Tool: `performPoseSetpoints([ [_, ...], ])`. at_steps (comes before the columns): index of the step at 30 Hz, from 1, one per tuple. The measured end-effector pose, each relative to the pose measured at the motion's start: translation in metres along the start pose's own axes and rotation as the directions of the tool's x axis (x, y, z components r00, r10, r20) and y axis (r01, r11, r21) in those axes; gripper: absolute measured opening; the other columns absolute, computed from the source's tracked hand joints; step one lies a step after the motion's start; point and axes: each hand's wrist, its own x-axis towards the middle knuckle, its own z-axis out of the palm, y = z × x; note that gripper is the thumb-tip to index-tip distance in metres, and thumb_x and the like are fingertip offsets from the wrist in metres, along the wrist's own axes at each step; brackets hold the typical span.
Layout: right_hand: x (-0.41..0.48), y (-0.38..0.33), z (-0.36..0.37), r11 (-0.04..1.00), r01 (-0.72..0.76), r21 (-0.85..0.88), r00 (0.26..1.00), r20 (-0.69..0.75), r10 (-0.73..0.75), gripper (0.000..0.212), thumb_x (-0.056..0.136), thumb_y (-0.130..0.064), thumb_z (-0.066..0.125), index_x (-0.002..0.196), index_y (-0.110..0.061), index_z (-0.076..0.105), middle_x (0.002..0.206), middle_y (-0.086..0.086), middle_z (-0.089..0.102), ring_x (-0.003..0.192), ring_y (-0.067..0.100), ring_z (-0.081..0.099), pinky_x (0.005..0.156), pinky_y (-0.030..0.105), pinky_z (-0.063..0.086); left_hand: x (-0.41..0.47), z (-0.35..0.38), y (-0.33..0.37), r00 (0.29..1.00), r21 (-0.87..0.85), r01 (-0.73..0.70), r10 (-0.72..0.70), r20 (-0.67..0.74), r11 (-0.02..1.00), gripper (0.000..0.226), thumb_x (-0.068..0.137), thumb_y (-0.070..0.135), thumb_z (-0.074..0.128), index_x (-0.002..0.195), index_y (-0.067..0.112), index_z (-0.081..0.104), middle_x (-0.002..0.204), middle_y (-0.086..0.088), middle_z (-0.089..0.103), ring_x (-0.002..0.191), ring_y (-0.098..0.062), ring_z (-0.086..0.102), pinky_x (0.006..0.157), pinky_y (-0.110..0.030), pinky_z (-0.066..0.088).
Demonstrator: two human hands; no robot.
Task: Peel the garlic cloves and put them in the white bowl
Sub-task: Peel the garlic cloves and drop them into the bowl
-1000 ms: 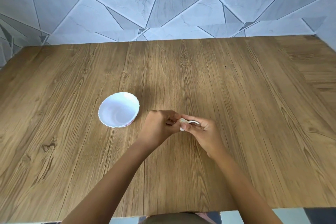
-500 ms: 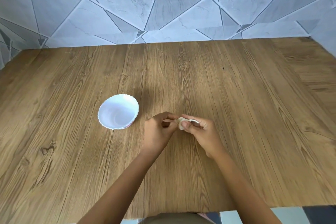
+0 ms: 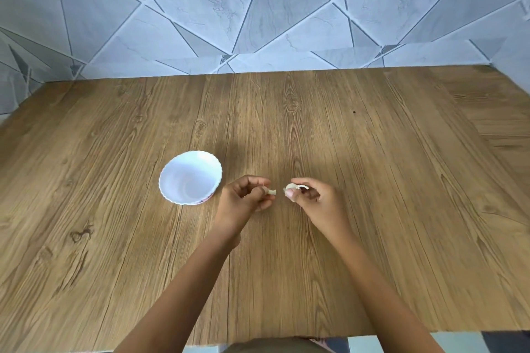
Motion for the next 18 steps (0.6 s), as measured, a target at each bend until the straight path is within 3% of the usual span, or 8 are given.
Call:
performPoseSetpoints([
  [3, 0.008, 0.003, 0.004, 0.977, 0.111, -0.183, 0.994, 0.000, -0.113, 0.024, 0.080, -0.026, 0.074, 0.099, -0.013, 0.071, 0.076, -0.017, 0.064, 0.069, -0.007, 0.058, 0.066, 0.009, 0.044, -0.004, -0.005, 0.001, 1.000, -0.015, 0.009, -0.009, -0.006, 1.000, 0.011, 0.092, 0.000, 0.055, 0.094, 0.002, 0.065, 0.084, -0.011, 0.069, 0.077, -0.012, 0.069, 0.073, -0.020, 0.056],
  [6, 0.012, 0.005, 0.007, 0.931, 0.199, -0.308, 0.980, 0.034, -0.198, 0.027, 0.080, -0.028, 0.074, 0.100, -0.011, 0.070, 0.081, -0.005, 0.068, 0.071, 0.011, 0.062, 0.069, 0.031, 0.052, -0.009, -0.007, 0.003, 1.000, -0.035, 0.021, -0.021, -0.013, 0.999, 0.012, 0.091, -0.002, 0.055, 0.089, 0.003, 0.065, 0.087, -0.012, 0.070, 0.079, -0.012, 0.069, 0.075, -0.020, 0.056],
  [8, 0.012, 0.004, 0.005, 0.884, 0.287, -0.370, 0.953, 0.020, -0.302, 0.034, 0.079, -0.029, 0.074, 0.107, -0.011, 0.068, 0.089, -0.001, 0.068, 0.081, 0.017, 0.061, 0.073, 0.029, 0.049, -0.012, -0.008, 0.003, 0.999, -0.050, 0.021, -0.023, -0.028, 0.999, 0.013, 0.091, -0.002, 0.055, 0.087, 0.004, 0.065, 0.085, -0.010, 0.070, 0.079, -0.013, 0.068, 0.075, -0.020, 0.056],
  [10, 0.008, -0.004, 0.002, 0.853, 0.397, -0.339, 0.911, 0.032, -0.412, 0.037, 0.080, -0.036, 0.068, 0.110, -0.013, 0.068, 0.098, -0.003, 0.067, 0.090, 0.012, 0.057, 0.081, 0.018, 0.041, -0.014, -0.009, 0.002, 0.999, -0.034, 0.011, -0.012, -0.039, 0.999, 0.012, 0.091, -0.001, 0.056, 0.088, 0.004, 0.066, 0.082, -0.008, 0.071, 0.079, -0.015, 0.067, 0.076, -0.022, 0.055],
  [13, 0.004, -0.015, 0.002, 0.853, 0.475, -0.217, 0.880, 0.138, -0.455, 0.037, 0.081, -0.043, 0.062, 0.107, -0.018, 0.071, 0.099, -0.013, 0.067, 0.091, 0.002, 0.052, 0.084, 0.005, 0.034, -0.019, -0.010, 0.002, 0.999, 0.021, -0.021, 0.022, -0.046, 1.000, 0.011, 0.090, -0.001, 0.058, 0.089, 0.004, 0.068, 0.077, -0.002, 0.072, 0.079, -0.017, 0.065, 0.080, -0.027, 0.054],
  [18, 0.007, -0.017, 0.005, 0.882, 0.447, -0.149, 0.885, 0.218, -0.412, 0.014, 0.080, -0.028, 0.073, 0.092, -0.020, 0.075, 0.085, -0.012, 0.071, 0.079, 0.012, 0.058, 0.072, 0.019, 0.040, -0.027, -0.009, 0.005, 0.997, 0.106, -0.053, 0.058, -0.049, 0.993, 0.012, 0.088, 0.002, 0.062, 0.086, 0.010, 0.071, 0.086, -0.012, 0.072, 0.086, -0.025, 0.064, 0.089, -0.045, 0.050],
])
